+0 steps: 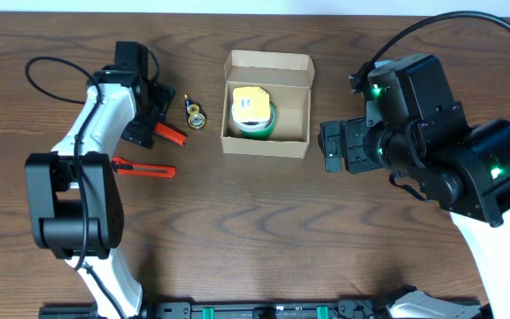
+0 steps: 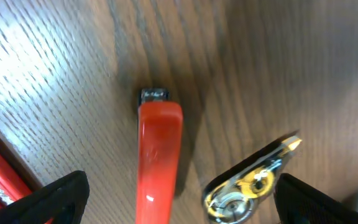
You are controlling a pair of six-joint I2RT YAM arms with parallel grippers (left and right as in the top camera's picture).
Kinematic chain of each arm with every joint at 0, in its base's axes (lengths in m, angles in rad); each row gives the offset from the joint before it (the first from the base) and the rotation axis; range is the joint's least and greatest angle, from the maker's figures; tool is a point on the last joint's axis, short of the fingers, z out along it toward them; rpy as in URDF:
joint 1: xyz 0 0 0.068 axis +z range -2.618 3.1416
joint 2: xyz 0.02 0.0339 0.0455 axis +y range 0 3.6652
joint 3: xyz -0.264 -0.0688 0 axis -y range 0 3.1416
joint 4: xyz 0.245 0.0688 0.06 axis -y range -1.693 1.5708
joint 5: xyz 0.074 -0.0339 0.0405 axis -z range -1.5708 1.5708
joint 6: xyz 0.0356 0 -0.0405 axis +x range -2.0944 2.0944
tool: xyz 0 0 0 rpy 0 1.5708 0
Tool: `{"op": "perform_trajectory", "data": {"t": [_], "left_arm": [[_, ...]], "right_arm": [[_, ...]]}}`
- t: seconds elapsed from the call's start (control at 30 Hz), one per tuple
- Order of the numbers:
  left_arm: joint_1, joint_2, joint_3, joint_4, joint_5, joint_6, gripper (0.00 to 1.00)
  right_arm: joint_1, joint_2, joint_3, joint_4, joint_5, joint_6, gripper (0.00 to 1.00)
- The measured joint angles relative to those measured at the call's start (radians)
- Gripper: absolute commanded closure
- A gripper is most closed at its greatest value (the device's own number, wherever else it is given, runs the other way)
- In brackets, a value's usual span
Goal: Pack container
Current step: 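Reach the left gripper to the red stapler, then grasp the red stapler with the left gripper and lift it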
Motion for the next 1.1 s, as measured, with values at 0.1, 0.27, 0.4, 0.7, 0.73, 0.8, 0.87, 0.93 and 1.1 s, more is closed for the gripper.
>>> {"op": "perform_trajectory", "data": {"t": [0.1, 0.27, 0.4, 0.7, 0.73, 0.8, 0.87, 0.93, 1.1], "left_arm": [[-0.001, 0.017, 0.0, -0.006, 0.009, 0.002, 0.07], [-0.002, 0.04, 0.0, -0.007, 0.006, 0.017, 0.11], [-0.003, 0.046, 0.0, -0.007, -0.017, 0.018, 0.11], [-0.003, 0.055, 0.0, -0.004, -0.05, 0.018, 0.13], [-0.003, 0.058, 0.0, -0.003, -0.05, 0.017, 0.13], [-0.003, 0.067, 0.0, -0.002, -0.05, 0.017, 0.12], [-0.003, 0.073, 0.0, 0.0, -0.05, 0.016, 0.12], [-0.003, 0.076, 0.0, 0.0, -0.05, 0.016, 0.13], [-0.002, 0.077, 0.0, 0.0, -0.05, 0.014, 0.16]], "right_arm": [[0.0, 0.0, 0.0, 0.0, 0.0, 0.0, 0.01], [0.0, 0.0, 0.0, 0.0, 0.0, 0.0, 0.01], [0.0, 0.0, 0.0, 0.0, 0.0, 0.0, 0.01], [0.0, 0.0, 0.0, 0.0, 0.0, 0.0, 0.01], [0.0, 0.0, 0.0, 0.0, 0.0, 0.0, 0.01], [0.0, 0.0, 0.0, 0.0, 0.0, 0.0, 0.01], [0.0, 0.0, 0.0, 0.0, 0.0, 0.0, 0.01], [0.0, 0.0, 0.0, 0.0, 0.0, 0.0, 0.01], [0.0, 0.0, 0.0, 0.0, 0.0, 0.0, 0.01]]}}
